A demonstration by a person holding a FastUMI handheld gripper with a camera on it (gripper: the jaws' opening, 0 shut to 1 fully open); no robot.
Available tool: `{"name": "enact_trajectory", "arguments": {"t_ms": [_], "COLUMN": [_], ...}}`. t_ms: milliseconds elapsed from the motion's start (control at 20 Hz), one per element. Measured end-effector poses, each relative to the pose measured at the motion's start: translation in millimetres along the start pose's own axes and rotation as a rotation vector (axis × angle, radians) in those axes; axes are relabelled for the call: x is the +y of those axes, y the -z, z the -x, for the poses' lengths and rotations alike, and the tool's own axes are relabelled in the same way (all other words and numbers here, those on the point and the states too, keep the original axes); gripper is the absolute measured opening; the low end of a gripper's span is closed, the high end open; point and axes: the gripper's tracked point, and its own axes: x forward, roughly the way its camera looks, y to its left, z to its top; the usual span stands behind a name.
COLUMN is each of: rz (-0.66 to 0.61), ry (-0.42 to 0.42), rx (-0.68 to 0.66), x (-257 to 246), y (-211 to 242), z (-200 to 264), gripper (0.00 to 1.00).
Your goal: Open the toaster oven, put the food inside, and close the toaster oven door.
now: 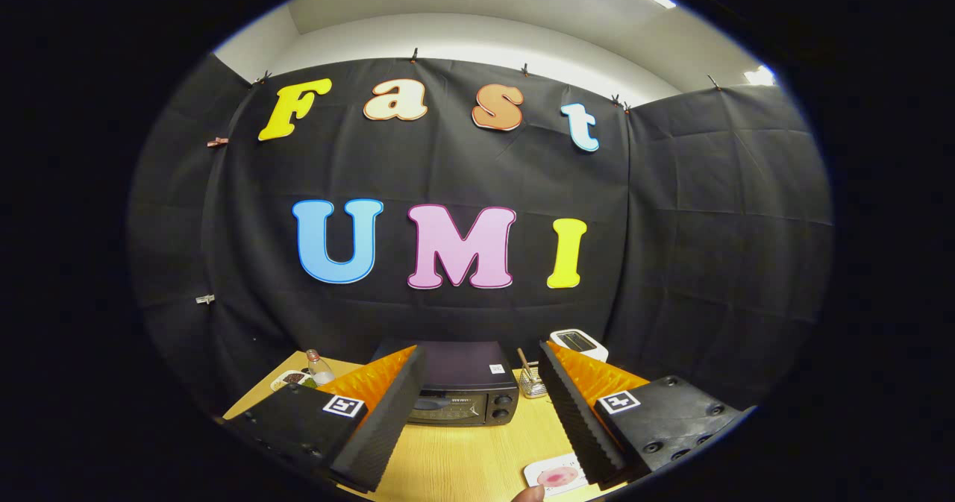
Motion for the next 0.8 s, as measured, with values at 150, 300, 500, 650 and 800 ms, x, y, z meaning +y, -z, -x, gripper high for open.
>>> {"name": "enact_trajectory", "arguments": {"t_ms": [150,300,500,650,800], "rz": [-0.007,-0.032,-0.042,-0.044,-0.046], "ry": [-0.022,-0.058,-0.103,-0.121,-0.118], "rx": [0.025,0.109,0.222,0.292,0.334], "x": [13,36,70,92,106], "y": [14,53,112,155,188], "z": [-12,-35,-73,-110,-151], "gripper": [0.97,0.97,0.98,0.98,0.98]}}
